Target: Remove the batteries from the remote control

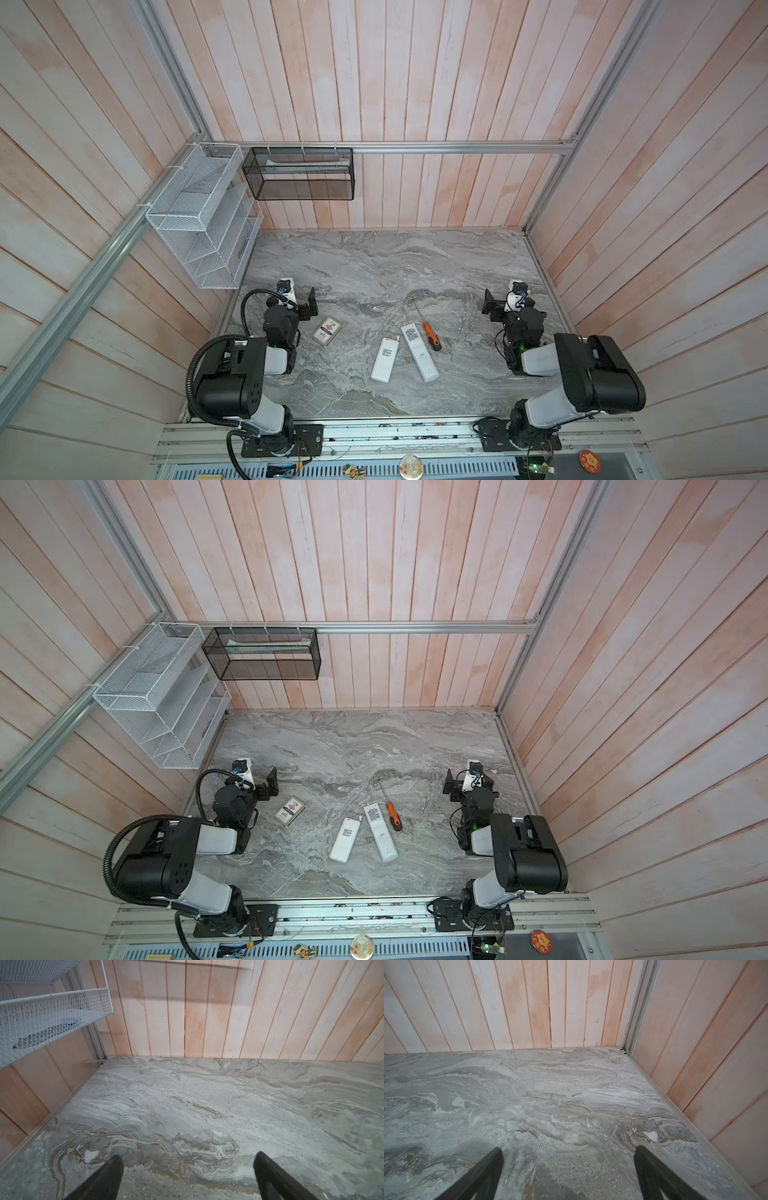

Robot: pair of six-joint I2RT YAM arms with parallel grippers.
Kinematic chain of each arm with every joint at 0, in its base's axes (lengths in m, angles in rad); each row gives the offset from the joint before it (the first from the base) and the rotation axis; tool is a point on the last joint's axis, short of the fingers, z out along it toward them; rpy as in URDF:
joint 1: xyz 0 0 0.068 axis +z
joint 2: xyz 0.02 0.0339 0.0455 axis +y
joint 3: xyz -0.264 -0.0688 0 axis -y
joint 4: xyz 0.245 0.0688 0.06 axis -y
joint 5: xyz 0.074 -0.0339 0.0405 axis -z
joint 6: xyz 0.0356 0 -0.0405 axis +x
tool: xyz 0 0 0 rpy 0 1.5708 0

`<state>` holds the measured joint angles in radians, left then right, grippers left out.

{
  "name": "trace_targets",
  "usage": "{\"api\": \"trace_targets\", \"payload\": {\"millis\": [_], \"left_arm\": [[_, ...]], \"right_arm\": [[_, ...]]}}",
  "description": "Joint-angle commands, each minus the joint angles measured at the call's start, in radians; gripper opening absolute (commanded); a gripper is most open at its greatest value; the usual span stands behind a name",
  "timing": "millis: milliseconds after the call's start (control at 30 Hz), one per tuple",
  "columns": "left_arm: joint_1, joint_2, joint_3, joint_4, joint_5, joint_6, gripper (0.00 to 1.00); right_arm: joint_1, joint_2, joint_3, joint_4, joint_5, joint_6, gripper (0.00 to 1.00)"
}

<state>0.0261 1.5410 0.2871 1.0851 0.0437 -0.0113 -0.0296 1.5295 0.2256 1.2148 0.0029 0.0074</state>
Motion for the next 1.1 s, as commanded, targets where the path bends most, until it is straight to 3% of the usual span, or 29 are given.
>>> {"api": "trace_targets", "payload": {"millis": [0,867,1000,1067], "left_arm": [[0.002,0.0,0.006,0.018,-0.015,-0.001,1.0],[-0.003,-0.004,0.004,0.019,-0.033,-0.002,1.0],[-0.003,-0.078,0.053,-0.135,-0.101,-0.032,1.0],[-0.003,-0.101,0.061,-0.164,-0.067,-0.018,1.0]], "right_arm": [[-0.006,-0.009,0.02,-0.008,0.0,0.009,0.98],[-0.023,-0.02,0.032,-0.054,-0.025,0.016,0.98],[-0.023,-0.048,0.064,-0.125,0.028,0.043,0.98],[-0.022,-0.069,0.078,-0.16,0.036,0.044,0.98]]}}
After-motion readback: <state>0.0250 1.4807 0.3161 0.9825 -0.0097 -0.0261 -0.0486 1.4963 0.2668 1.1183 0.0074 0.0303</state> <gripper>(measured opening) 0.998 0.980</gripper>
